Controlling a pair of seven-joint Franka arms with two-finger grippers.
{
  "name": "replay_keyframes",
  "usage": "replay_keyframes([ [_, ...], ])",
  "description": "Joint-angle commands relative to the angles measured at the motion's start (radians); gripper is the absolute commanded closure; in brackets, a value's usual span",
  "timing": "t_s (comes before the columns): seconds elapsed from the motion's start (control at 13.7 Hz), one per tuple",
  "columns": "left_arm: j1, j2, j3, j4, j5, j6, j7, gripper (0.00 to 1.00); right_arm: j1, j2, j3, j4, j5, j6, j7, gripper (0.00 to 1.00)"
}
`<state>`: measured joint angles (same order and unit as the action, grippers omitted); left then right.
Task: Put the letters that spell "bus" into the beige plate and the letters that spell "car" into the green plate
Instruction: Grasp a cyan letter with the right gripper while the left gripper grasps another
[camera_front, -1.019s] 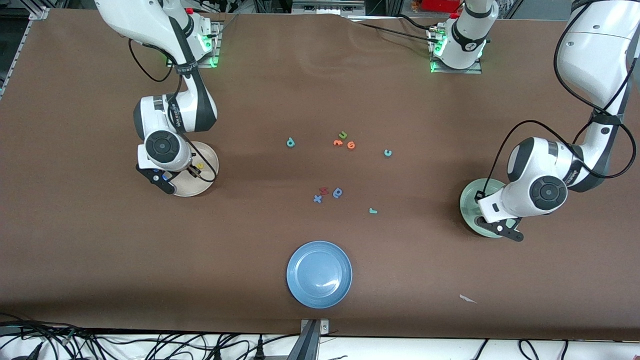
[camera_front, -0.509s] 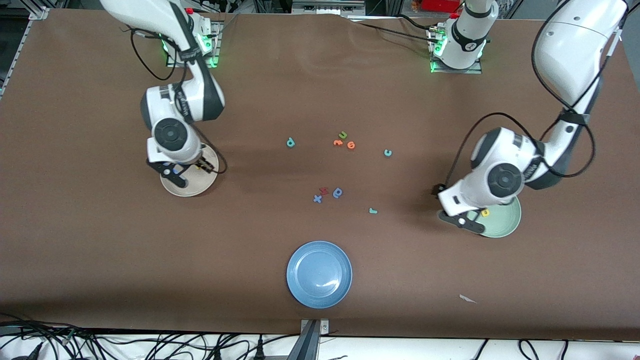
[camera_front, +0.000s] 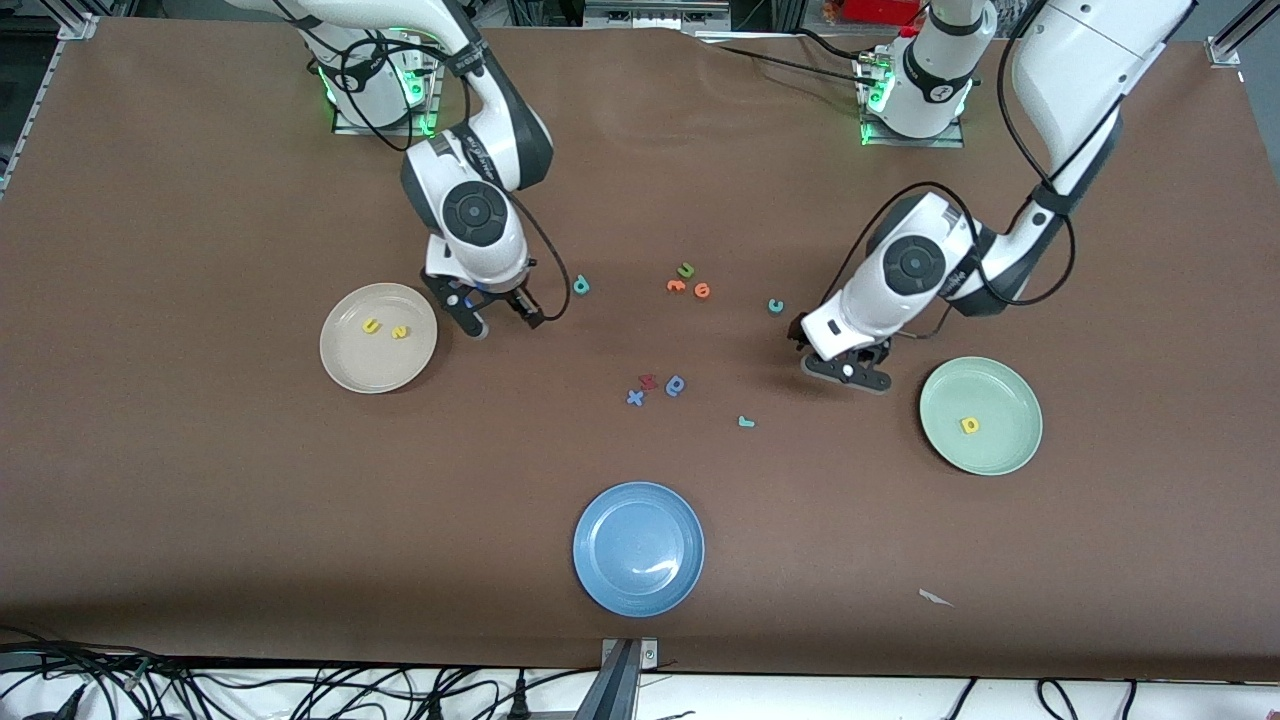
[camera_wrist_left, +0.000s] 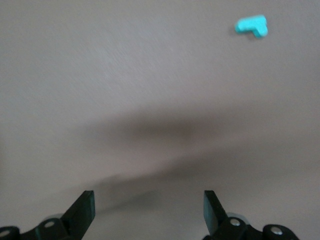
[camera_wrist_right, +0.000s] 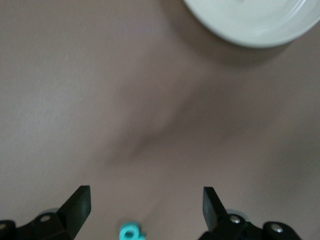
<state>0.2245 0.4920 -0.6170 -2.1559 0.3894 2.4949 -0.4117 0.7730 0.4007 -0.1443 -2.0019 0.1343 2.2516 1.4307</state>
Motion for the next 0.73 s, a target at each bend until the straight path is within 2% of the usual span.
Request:
replay_keyframes([
  [0.0,-0.016,-0.073,-0.041,-0.085,0.084,0.033,-0.161,0.04,0.000,0.046,0.038,0.014,0.121,0.064,0.023,0.01],
  [0.15,-0.060,-0.060,-0.049,-0.088,0.201,0.033,-0.316,0.04,0.008,0.072,0.057,0.006,0.163,0.100,0.034,0.02],
  [0.29,-0.089,-0.027,-0.049,-0.088,0.264,0.036,-0.406,0.06,0.026,0.090,0.060,0.005,0.179,0.129,0.078,0.05],
  [0.65,-0.102,0.020,-0.049,-0.091,0.286,0.036,-0.421,0.15,0.085,0.135,0.061,-0.047,0.179,0.284,0.157,0.13],
])
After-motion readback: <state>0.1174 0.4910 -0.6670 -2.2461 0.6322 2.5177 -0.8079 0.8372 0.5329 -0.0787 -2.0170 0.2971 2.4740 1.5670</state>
